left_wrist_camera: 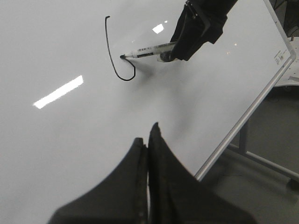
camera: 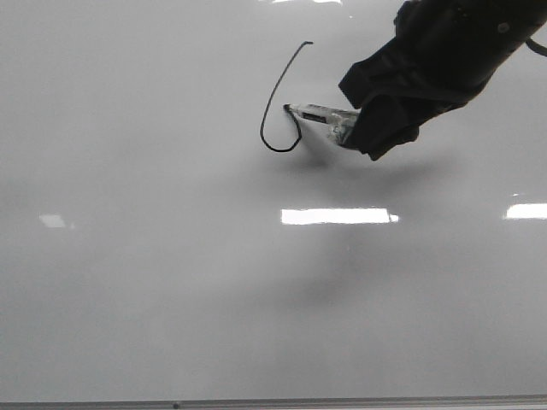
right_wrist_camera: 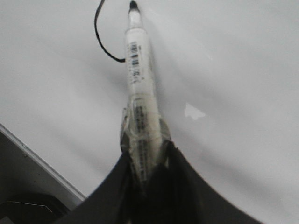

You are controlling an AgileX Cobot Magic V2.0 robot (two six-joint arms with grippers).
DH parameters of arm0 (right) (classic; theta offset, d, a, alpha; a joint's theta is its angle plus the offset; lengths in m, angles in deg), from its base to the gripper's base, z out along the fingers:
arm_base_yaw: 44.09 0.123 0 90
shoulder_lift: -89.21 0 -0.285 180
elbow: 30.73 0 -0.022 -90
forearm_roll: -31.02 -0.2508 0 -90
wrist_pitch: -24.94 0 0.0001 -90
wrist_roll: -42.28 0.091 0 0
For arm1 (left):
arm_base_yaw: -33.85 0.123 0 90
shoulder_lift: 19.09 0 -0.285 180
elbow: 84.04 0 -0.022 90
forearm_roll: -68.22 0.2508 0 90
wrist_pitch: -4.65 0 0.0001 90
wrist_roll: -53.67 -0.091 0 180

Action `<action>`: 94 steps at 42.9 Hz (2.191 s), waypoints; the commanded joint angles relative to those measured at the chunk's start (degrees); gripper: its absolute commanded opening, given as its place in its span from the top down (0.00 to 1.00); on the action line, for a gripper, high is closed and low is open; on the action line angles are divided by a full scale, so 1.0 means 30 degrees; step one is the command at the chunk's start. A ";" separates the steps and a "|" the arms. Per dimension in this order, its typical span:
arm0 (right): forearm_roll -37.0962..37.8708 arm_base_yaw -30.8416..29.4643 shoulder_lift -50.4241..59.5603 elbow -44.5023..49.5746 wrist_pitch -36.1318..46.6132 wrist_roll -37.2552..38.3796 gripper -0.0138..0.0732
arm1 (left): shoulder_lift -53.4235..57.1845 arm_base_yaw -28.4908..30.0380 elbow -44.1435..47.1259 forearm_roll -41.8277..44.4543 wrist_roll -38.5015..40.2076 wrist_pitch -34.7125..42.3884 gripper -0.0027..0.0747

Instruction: Write number 6 on whiteboard

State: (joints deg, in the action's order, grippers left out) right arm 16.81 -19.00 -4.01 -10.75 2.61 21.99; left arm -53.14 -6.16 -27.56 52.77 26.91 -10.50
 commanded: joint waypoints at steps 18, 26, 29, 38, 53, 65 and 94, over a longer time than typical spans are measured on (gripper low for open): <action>0.0888 0.1187 0.3902 0.0169 -0.0935 -0.0470 0.91 | -0.0026 -0.0001 -0.0516 -0.0283 0.0205 0.1583 0.99; 0.0911 0.2364 0.5549 0.1028 -0.4062 -0.3047 0.91 | -0.0540 -0.0001 -0.1857 0.1308 0.0128 -0.0910 0.99; 0.0952 0.3123 0.5549 0.1028 -0.4429 -0.3517 0.91 | -0.1444 -0.0001 -0.3317 0.2441 0.0075 -0.2629 0.99; 0.1584 0.5614 0.5549 0.1028 -0.4552 -0.3727 0.91 | -0.5180 -0.0001 -0.7575 0.2781 -0.3848 -0.5916 0.65; 0.1658 0.7581 0.5549 0.1010 -0.3862 -0.3727 0.91 | -1.0699 -0.3305 -1.0770 0.3815 -0.5904 -0.7759 0.33; 0.1658 0.8183 0.5949 0.1010 -0.3597 -0.3727 0.91 | -1.3166 -0.4572 -1.1759 0.5149 -0.5867 -0.7943 0.34; 0.1640 0.8183 0.6215 0.1010 -0.3094 -0.3727 0.91 | -1.3355 -0.4572 -1.1759 0.5149 -0.5867 -0.6413 0.89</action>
State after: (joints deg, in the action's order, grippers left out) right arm 22.21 5.55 13.01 -6.11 -10.37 11.45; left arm -94.29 -19.57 -60.84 68.54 8.95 -33.72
